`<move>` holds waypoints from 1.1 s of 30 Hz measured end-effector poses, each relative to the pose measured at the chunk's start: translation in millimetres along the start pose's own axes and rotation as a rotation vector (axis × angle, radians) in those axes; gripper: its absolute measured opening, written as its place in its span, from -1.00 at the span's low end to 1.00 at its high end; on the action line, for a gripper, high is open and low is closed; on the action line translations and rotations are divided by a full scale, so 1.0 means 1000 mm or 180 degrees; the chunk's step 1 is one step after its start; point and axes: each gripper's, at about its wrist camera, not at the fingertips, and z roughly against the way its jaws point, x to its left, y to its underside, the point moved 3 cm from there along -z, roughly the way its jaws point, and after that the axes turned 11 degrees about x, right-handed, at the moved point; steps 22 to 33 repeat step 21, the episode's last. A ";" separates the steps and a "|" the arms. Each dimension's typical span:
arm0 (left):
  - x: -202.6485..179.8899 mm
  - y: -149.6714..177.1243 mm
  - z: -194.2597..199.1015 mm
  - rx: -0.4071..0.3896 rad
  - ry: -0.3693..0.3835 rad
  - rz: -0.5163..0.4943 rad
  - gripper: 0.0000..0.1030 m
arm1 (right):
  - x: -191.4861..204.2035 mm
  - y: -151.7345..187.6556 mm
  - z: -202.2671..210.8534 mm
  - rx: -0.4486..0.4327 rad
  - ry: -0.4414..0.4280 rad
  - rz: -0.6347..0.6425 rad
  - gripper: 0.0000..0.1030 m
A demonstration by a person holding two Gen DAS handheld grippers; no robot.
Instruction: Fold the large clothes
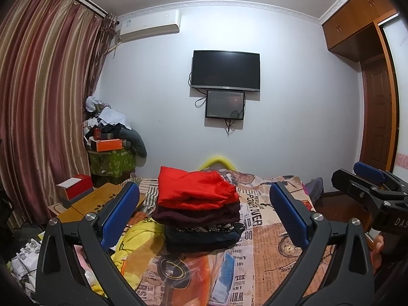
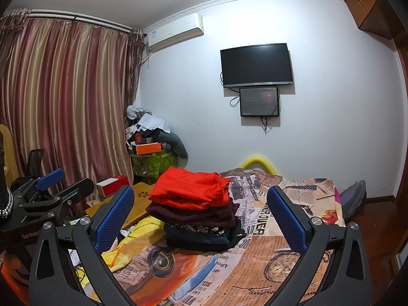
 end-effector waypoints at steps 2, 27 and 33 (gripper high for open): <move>0.001 0.000 -0.001 0.0006 0.0018 0.0014 0.99 | 0.000 0.000 0.000 -0.0003 0.0006 -0.0001 1.00; 0.001 0.002 -0.006 0.0036 0.0044 -0.0050 0.99 | 0.002 0.003 -0.005 0.0030 -0.0015 -0.0051 1.00; 0.001 0.002 -0.006 0.0036 0.0044 -0.0050 0.99 | 0.002 0.003 -0.005 0.0030 -0.0015 -0.0051 1.00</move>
